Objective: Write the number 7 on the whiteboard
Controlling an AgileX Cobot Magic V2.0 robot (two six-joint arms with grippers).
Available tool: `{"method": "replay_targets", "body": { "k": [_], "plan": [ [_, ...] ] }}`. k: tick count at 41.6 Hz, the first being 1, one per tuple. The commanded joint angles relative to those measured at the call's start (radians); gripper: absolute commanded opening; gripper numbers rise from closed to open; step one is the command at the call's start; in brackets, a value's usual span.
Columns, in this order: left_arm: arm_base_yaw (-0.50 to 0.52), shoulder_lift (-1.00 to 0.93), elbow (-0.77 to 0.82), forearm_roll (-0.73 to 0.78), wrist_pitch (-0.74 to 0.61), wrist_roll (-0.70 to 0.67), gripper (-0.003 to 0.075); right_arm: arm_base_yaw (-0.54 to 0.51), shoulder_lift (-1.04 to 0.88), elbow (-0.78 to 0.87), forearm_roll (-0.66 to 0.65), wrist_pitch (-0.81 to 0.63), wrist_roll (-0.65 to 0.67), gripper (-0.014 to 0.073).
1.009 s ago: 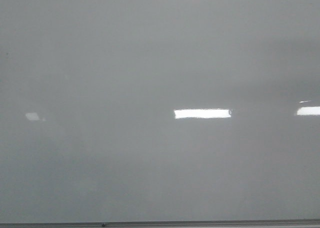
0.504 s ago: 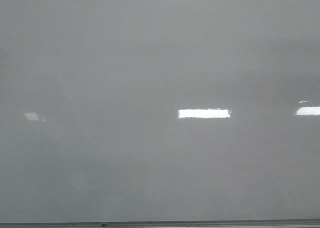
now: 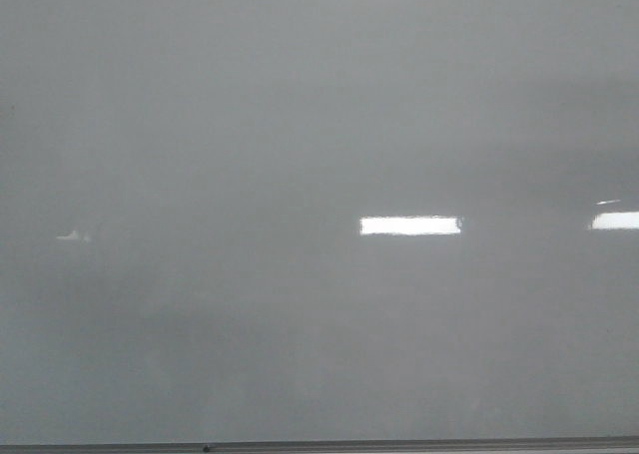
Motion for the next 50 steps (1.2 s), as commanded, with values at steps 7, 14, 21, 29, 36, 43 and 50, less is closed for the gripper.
{"method": "replay_targets", "body": {
  "k": [7,14,21,29,36,43,50],
  "plan": [
    [-0.058,0.108,-0.034,0.035,-0.295,-0.009,0.0638,0.0,0.013,-0.037,-0.004,-0.069,-0.01,0.0644],
    [-0.058,0.158,-0.034,0.035,-0.396,-0.009,0.0638,0.0,0.013,-0.037,-0.004,-0.069,-0.01,0.0644],
    [-0.058,0.198,-0.034,0.035,-0.434,-0.009,0.0578,0.0,0.013,-0.037,-0.004,-0.069,-0.01,0.0644],
    [-0.058,0.214,-0.034,0.035,-0.434,-0.009,0.0283,0.0,0.013,-0.037,-0.004,-0.069,-0.01,0.0644],
    [-0.058,0.214,-0.034,0.035,-0.46,-0.009,0.0059,0.0,0.013,-0.037,-0.004,-0.069,-0.01,0.0644],
    [-0.058,0.214,-0.034,0.035,-0.483,-0.009,-0.0008,0.0,0.013,-0.037,-0.004,-0.069,-0.01,0.0644],
    [-0.059,0.199,-0.038,0.028,-0.424,-0.012,-0.0008,0.0,0.013,-0.037,-0.004,-0.069,-0.01,0.0644]
  ]
}}
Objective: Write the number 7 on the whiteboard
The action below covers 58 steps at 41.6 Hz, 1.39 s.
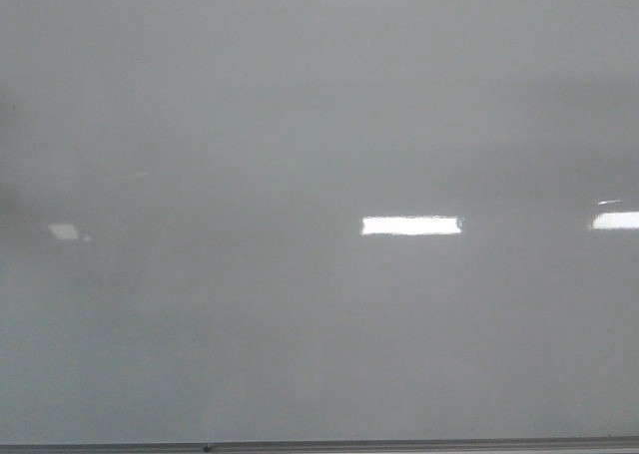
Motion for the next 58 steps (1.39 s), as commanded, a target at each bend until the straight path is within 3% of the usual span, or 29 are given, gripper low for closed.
{"method": "replay_targets", "body": {
  "k": [1,5,13,21,31,37,42,48,58],
  "plan": [
    [-0.009,-0.052,-0.038,-0.035,-0.008,-0.014,-0.0008,0.0,0.013,-0.037,-0.004,-0.069,-0.01,0.0644],
    [-0.032,-0.1,-0.076,-0.141,0.201,-0.021,-0.0008,0.0,0.013,-0.037,-0.004,-0.067,-0.01,0.0644],
    [-0.144,-0.214,-0.167,-0.148,0.508,0.019,-0.001,0.0,0.013,-0.037,-0.004,-0.036,-0.01,0.0644],
    [-0.346,-0.336,-0.232,-0.148,0.662,0.314,-0.001,0.007,0.026,-0.055,-0.003,0.064,-0.026,0.0644],
    [-0.628,-0.482,-0.234,-0.148,0.718,0.591,-0.001,0.163,0.154,-0.169,0.105,0.269,-0.205,0.0644],
    [-0.765,-0.524,-0.234,-0.148,0.715,0.647,-0.001,0.307,0.256,-0.244,0.206,0.389,-0.37,0.0644],
    [-0.854,-0.528,-0.234,-0.148,0.715,0.649,-0.001,0.452,0.349,-0.31,0.299,0.402,-0.533,0.0644],
    [-0.901,-0.528,-0.234,-0.148,0.711,0.649,-0.001,0.606,0.472,-0.414,0.38,0.397,-0.649,0.0644],
    [-0.902,-0.528,-0.234,-0.148,0.711,0.649,-0.001,0.758,0.623,-0.583,0.385,0.377,-0.656,0.0644]
  ]
}}
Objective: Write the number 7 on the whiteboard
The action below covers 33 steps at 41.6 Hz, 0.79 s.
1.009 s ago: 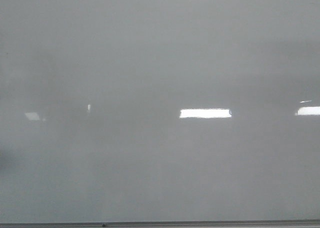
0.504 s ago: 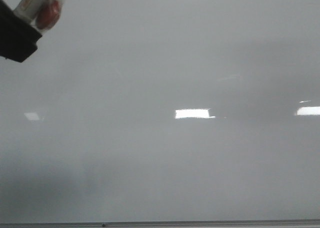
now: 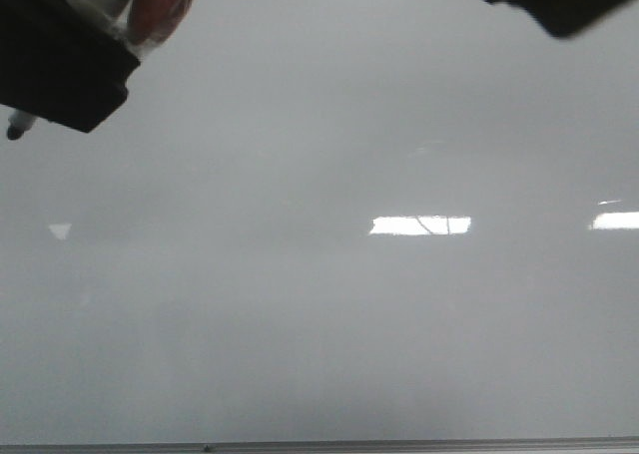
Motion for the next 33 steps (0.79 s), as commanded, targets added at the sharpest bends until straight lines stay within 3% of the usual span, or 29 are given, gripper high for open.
{"method": "replay_targets", "body": {
  "k": [1,17,21,24,33],
  "plan": [
    [-0.006,-0.016,-0.032,-0.012,-0.059,-0.002,-0.001,0.044,0.044,-0.091,0.041,-0.053,-0.019,0.0644],
    [-0.006,-0.016,-0.032,-0.012,-0.061,-0.002,-0.001,0.085,0.235,-0.25,0.045,-0.073,-0.021,0.0643],
    [-0.006,-0.016,-0.032,-0.012,-0.063,-0.002,-0.001,0.085,0.244,-0.257,0.07,-0.072,-0.033,0.0605],
    [-0.006,-0.016,-0.032,-0.012,-0.067,-0.002,-0.001,0.085,0.244,-0.257,0.105,-0.07,-0.053,0.0494],
    [-0.006,-0.016,-0.032,-0.012,-0.106,-0.004,-0.001,0.085,0.244,-0.257,0.155,-0.016,-0.053,0.0025]
  ]
}}
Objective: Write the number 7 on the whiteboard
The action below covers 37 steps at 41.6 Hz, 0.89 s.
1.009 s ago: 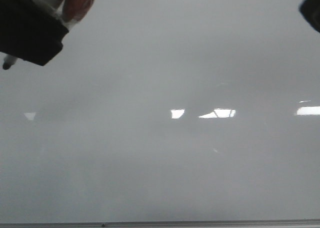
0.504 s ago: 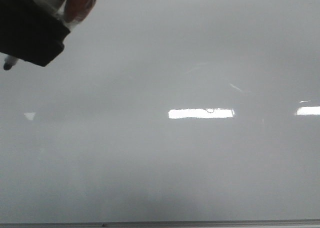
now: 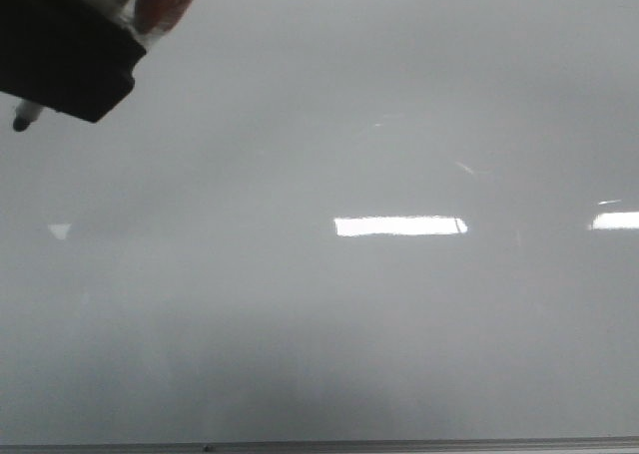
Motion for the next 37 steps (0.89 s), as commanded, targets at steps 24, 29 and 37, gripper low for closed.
{"method": "replay_targets", "body": {
  "k": [24,29,37],
  "plan": [
    [-0.006,-0.263,0.061,-0.014,-0.034,-0.189,0.0647,-0.143,-0.024,-0.033,0.035,-0.066,-0.013,-0.0068],
    [-0.006,-0.341,0.102,-0.028,0.033,-0.226,0.0496,-0.15,-0.024,-0.033,0.035,-0.065,-0.013,-0.0068],
    [-0.006,-0.405,0.106,-0.053,0.073,-0.242,0.0092,-0.15,-0.024,-0.033,0.035,-0.065,-0.013,-0.0068]
  ]
}}
